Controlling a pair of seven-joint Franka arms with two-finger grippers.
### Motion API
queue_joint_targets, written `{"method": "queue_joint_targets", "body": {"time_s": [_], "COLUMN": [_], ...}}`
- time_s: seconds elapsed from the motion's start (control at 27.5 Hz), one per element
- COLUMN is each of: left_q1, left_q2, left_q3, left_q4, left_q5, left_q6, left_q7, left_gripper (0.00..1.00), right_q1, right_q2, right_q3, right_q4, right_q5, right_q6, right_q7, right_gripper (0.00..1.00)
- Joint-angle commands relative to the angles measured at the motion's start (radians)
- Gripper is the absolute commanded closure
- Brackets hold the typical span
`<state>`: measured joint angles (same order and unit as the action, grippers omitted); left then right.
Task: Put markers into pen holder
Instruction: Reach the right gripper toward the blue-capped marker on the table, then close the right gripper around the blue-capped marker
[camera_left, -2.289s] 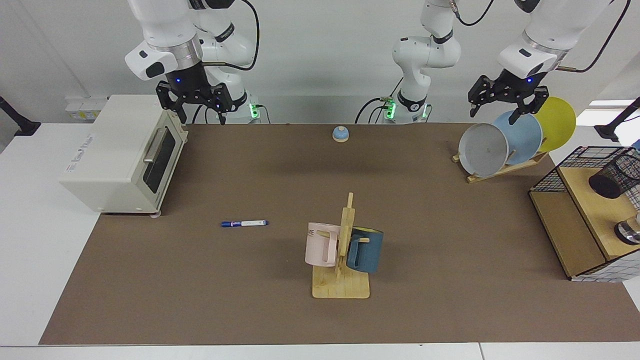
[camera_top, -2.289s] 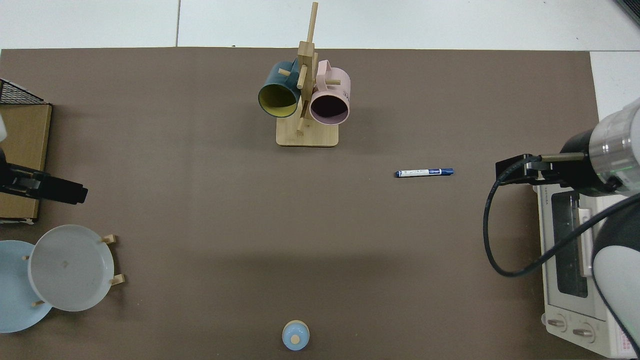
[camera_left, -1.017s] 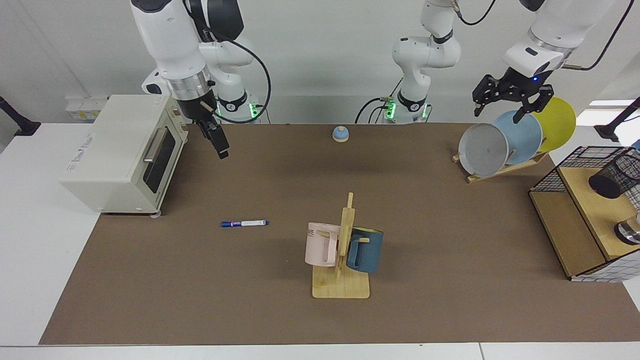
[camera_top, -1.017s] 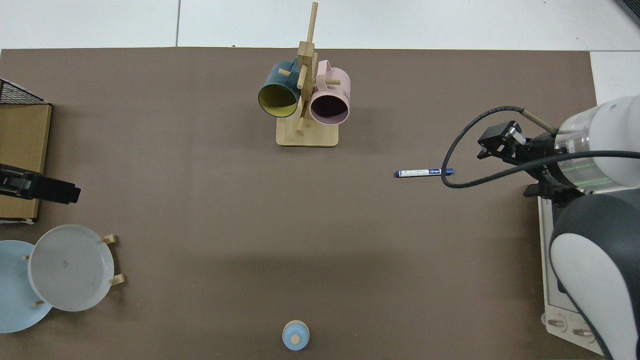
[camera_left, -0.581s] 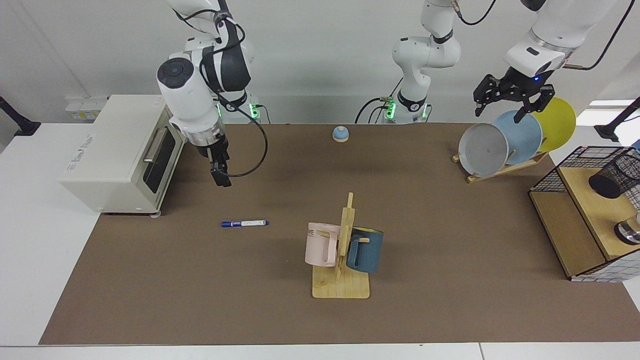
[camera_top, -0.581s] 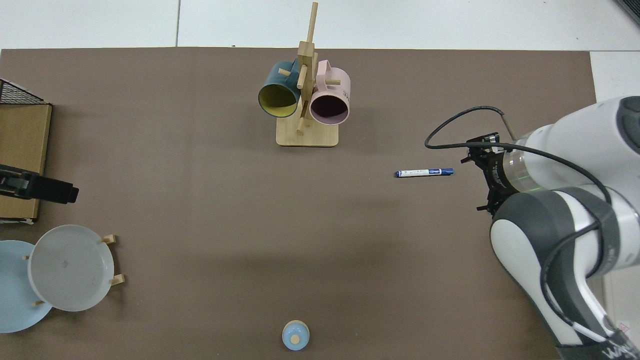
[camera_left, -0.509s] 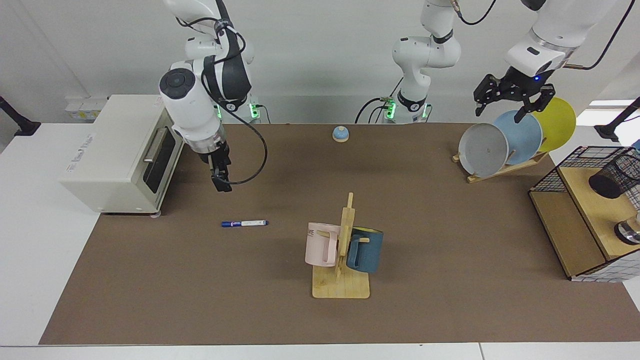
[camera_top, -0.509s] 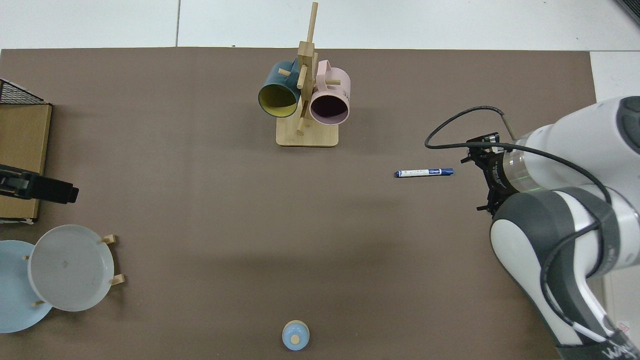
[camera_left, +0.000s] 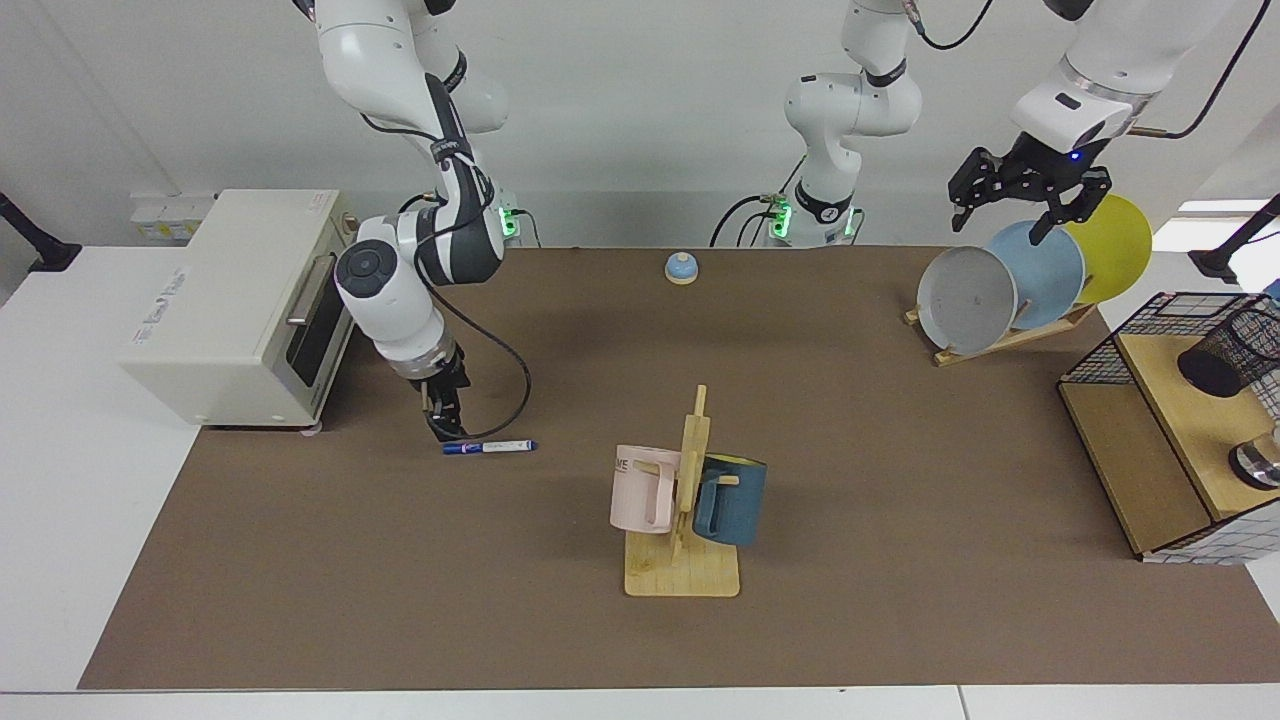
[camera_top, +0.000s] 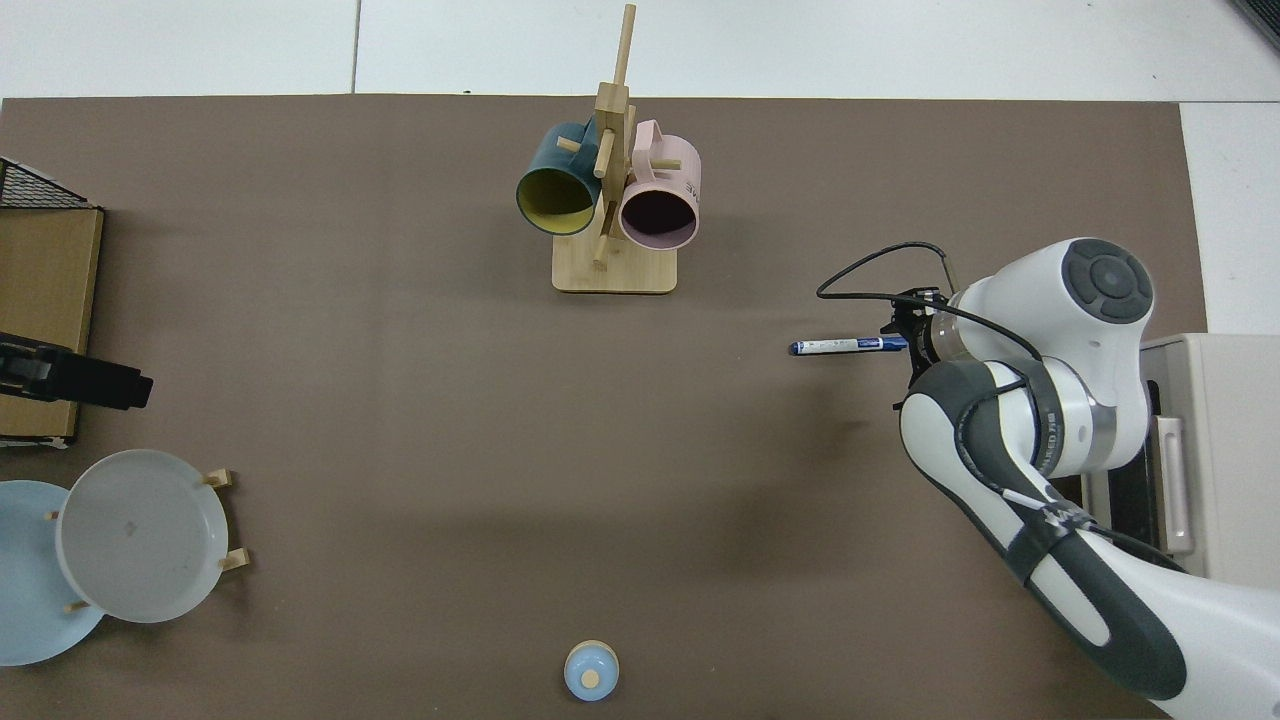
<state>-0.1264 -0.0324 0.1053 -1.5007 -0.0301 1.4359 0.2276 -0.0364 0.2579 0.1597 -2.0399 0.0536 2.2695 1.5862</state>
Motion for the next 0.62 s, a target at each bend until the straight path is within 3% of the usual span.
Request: {"method": "queue_joint_targets", "body": {"time_s": [0.0, 0.58], "left_q1": [0.004, 0.002], "left_q2": [-0.034, -0.034], "left_q3": [-0.003, -0.003], "left_q4": [-0.038, -0.039], "left_q5": [-0.002, -0.002], "left_q6": [-0.006, -0.006], "left_q7": [-0.01, -0.008], "left_gripper": [0.0, 0.0], "right_q1": [-0.011, -0.007], "right_q2": [0.02, 0.034], "right_q3": [0.012, 0.012], "right_q4": [-0.051, -0.046], "right_q5": [0.009, 0.006], "right_q6": [0.102, 0.14], "right_q7": [0.008, -0.035], "right_gripper": [0.01, 0.02]}}
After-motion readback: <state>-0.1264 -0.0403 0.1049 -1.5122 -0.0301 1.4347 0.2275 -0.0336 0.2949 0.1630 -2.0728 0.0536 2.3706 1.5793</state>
